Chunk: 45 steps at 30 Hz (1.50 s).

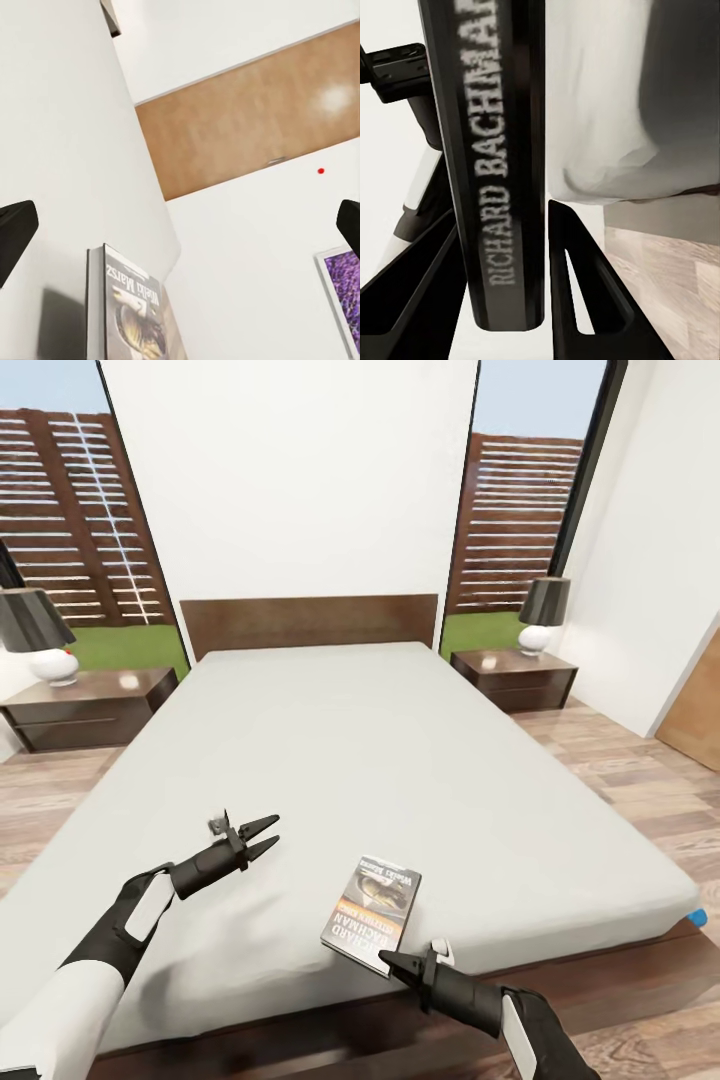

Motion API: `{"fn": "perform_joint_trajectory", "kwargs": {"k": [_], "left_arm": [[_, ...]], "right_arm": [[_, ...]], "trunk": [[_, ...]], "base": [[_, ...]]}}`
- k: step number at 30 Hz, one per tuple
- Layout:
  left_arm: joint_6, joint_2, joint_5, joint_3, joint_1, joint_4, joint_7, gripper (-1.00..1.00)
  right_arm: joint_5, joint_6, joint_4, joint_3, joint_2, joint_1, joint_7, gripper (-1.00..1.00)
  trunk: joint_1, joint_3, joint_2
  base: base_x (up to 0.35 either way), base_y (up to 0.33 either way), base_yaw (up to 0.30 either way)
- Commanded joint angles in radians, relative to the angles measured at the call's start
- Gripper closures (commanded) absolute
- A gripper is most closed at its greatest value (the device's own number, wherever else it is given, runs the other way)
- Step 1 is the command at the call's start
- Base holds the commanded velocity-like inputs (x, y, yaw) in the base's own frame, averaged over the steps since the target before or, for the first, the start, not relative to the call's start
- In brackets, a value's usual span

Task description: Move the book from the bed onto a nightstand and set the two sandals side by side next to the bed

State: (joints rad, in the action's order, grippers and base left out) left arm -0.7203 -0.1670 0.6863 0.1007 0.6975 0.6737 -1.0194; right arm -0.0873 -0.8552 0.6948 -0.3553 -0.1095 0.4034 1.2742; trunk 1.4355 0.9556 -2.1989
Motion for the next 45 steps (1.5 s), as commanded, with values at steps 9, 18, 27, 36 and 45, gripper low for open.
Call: {"fn": "perform_joint_trajectory", "kwargs": {"k": [9, 18, 27, 36, 45], "left_arm": [[-0.006, 0.000, 0.003, -0.001, 0.000, 0.000, 0.002, -1.00], [-0.007, 0.000, 0.002, -0.002, 0.000, 0.000, 0.040, -1.00], [-0.007, 0.000, 0.002, -0.002, 0.000, 0.000, 0.039, -1.00], [-0.007, 0.000, 0.004, -0.003, 0.000, 0.001, 0.038, -1.00], [-0.007, 0.000, 0.004, -0.023, 0.000, 0.001, 0.038, -1.00]], "right_arm": [[0.004, -0.005, 0.006, 0.014, -0.001, 0.001, 0.003, 1.00], [0.004, -0.005, 0.008, 0.073, -0.001, 0.001, 0.002, 1.00], [0.004, -0.005, 0.008, 0.075, -0.001, 0.000, 0.002, 1.00], [0.004, -0.005, 0.008, 0.075, -0.001, 0.001, 0.002, 1.00], [0.002, -0.005, 0.003, 0.073, -0.001, 0.000, 0.004, 1.00]], "trunk": [[-0.035, -0.027, 0.063], [-0.069, -0.056, 0.126], [-0.104, -0.084, 0.189], [-0.138, -0.112, 0.252], [-0.173, -0.140, 0.315]], "base": [[0.000, 0.000, 0.000], [0.000, 0.000, 0.000], [0.000, 0.000, 0.000], [0.000, 0.000, 0.000], [0.000, 0.000, 0.000]]}}
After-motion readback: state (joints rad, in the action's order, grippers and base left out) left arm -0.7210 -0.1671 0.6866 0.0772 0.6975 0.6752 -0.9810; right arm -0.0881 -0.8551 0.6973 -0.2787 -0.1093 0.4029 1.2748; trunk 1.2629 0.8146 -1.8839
